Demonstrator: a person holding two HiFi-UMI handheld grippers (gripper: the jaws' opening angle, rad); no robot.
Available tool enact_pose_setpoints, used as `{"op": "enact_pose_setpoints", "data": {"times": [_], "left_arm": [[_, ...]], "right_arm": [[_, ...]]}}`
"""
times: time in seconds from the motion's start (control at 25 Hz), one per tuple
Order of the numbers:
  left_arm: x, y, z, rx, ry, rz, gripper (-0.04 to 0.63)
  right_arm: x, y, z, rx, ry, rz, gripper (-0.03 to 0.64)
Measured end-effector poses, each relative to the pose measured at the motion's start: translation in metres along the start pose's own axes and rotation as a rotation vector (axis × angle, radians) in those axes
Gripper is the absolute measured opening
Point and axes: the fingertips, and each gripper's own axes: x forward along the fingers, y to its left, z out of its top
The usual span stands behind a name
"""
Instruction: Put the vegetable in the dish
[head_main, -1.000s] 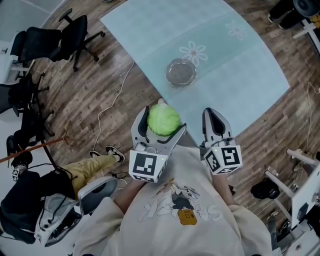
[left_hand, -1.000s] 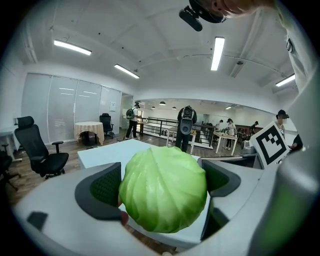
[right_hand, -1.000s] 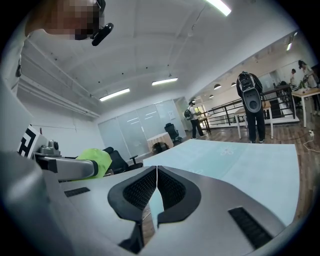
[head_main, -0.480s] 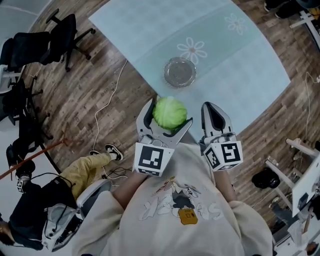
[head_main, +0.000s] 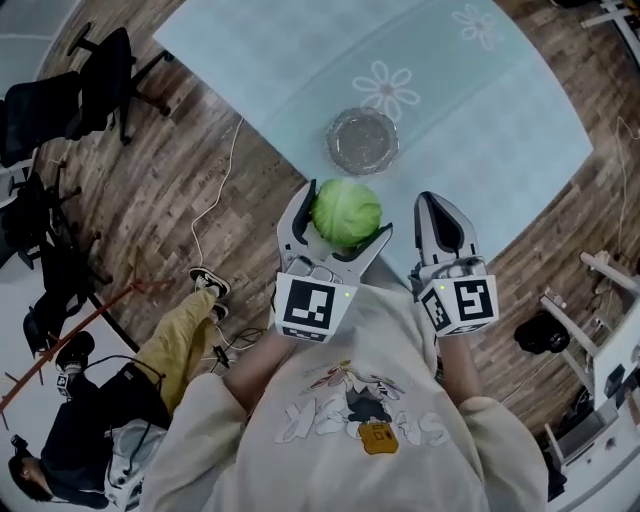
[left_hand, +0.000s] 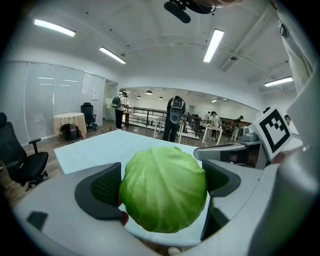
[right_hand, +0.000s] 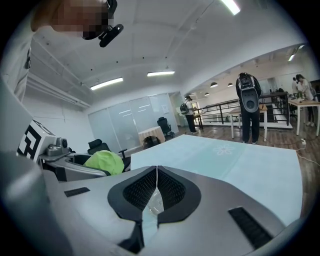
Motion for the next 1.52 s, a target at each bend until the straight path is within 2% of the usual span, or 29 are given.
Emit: {"op": "enact_pose_setpoints", "data": {"times": [0.36,0.64,1.04,1.4,1.52], "left_arm": [[0.049,0.022,-0.024,0.03,0.049,-0.068,0.509],[0.084,0.034,-0.048,0.029,0.072,-0.094,0.509],[0.137,0.043,-0.09,0.059,0.147,-0.15,0.509],[0.173,0.054,-0.136,0.059,0.238,-0.141,0.509],[0.183,0.055,-0.149,0.081,0.272,-0.137,0.509]], "right_arm": [[0.029,-0.021,-0.016,0.037,0.018,-0.077,0.025],[0.043,-0.033,-0.04,0.074,0.052,-0.112,0.025],[0.072,-0.055,-0.068,0.132,0.099,-0.15,0.025],[0.088,-0.072,-0.087,0.174,0.117,-0.18,0.025],[0.093,-0.08,-0.092,0.178,0.121,-0.19,0.025]]}}
